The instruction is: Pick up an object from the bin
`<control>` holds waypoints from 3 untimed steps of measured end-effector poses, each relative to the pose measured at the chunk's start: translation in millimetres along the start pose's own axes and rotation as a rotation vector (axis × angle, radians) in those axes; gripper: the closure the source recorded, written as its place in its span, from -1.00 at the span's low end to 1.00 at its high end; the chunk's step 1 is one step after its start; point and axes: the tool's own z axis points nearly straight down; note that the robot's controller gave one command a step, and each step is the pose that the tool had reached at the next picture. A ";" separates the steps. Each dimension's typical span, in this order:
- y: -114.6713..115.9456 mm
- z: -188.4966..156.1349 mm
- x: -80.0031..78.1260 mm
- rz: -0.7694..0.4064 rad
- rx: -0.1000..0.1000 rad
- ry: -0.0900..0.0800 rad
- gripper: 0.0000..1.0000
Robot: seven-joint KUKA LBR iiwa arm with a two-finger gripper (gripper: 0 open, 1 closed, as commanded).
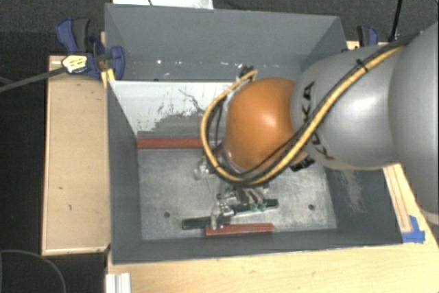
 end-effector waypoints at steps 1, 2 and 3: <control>-12.1 20.8 -5.8 0.052 0.002 0.010 -1.00; 6.3 70.9 -1.2 -0.110 0.000 0.008 1.00; 6.3 71.0 -1.2 -0.108 0.000 0.009 1.00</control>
Offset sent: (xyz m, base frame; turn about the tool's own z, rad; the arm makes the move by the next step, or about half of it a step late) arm -0.0007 0.0057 -0.0759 -0.1128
